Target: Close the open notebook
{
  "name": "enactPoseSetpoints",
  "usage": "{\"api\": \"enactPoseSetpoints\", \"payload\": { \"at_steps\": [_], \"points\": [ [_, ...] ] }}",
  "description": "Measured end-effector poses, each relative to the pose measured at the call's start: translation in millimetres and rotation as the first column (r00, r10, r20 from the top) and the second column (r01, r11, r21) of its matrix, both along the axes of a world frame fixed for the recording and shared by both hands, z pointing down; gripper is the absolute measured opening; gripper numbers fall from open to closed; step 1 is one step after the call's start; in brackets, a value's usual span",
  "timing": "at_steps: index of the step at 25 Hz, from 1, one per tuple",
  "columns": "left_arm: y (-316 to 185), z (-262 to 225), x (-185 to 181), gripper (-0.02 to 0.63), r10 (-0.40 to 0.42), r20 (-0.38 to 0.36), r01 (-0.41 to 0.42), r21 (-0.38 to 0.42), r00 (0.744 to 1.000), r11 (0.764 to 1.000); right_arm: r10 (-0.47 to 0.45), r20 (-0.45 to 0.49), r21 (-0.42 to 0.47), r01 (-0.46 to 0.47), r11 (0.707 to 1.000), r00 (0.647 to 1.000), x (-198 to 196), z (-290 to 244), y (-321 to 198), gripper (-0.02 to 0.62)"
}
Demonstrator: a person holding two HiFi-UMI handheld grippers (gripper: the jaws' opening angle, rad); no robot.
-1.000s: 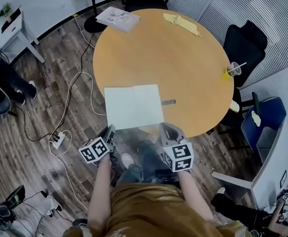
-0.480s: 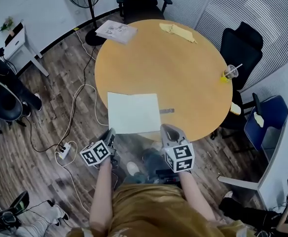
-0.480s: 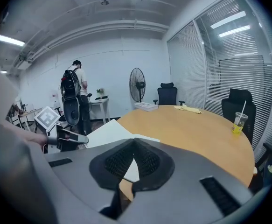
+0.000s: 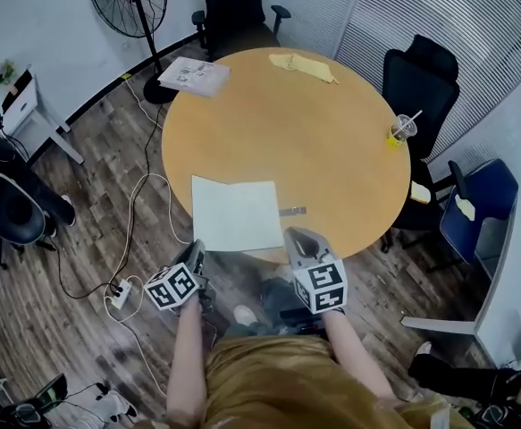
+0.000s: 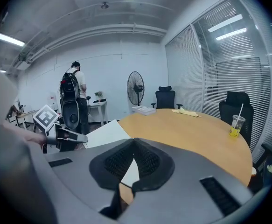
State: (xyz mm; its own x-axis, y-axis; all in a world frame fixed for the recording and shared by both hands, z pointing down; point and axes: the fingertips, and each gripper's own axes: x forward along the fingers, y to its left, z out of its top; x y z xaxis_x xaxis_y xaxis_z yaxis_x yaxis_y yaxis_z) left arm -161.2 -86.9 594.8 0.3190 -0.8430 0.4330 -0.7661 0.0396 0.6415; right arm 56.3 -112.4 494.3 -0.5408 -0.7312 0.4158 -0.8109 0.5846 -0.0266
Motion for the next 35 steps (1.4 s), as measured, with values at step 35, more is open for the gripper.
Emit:
{"api": "enactPoseSetpoints", "payload": {
  "at_steps": [35],
  "points": [
    [-9.4,-31.5,46.2,0.046,0.181,0.296,-0.206,0.052,0.938,0.977,0.010,0.010,0.013,-0.010,1.000,1.000,3.9,-2.8,7.8,0.012]
  ]
}}
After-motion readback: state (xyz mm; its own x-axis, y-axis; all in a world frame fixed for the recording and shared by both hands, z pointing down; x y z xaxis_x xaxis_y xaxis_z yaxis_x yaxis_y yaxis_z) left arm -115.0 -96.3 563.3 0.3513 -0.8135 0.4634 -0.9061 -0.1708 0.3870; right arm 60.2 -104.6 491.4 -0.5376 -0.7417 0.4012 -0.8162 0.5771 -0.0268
